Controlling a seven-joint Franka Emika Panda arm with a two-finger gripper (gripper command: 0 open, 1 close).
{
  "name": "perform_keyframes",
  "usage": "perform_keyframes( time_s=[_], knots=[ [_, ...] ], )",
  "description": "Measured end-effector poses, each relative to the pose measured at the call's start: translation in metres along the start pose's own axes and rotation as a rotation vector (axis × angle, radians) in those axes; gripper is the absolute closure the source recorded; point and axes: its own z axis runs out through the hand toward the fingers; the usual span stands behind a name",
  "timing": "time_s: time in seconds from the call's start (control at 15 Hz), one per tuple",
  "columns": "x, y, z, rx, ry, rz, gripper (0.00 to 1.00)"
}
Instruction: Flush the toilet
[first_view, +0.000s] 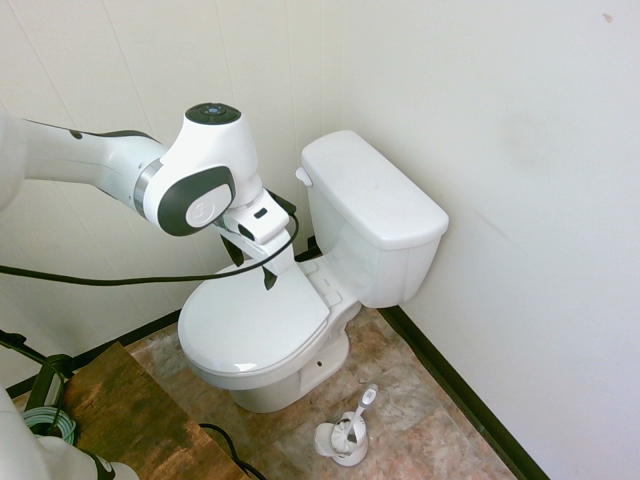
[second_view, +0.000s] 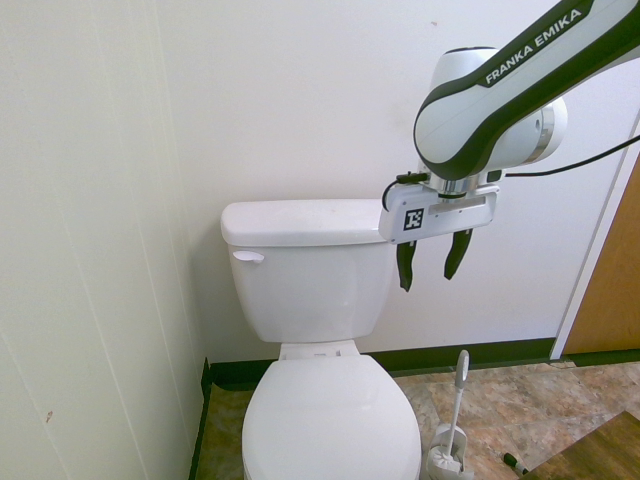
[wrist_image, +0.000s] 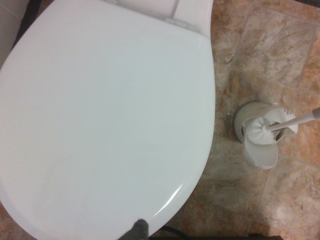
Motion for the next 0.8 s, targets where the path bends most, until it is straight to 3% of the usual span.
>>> perform_keyframes(
  time_s=[0.33,0.8],
  knots=[
    [0.008,-0.024,-0.005,0.026,0.015,-0.018,0.0],
    [0.044,-0.159,-0.022,0.1,0.071,-0.094,0.0]
  ],
)
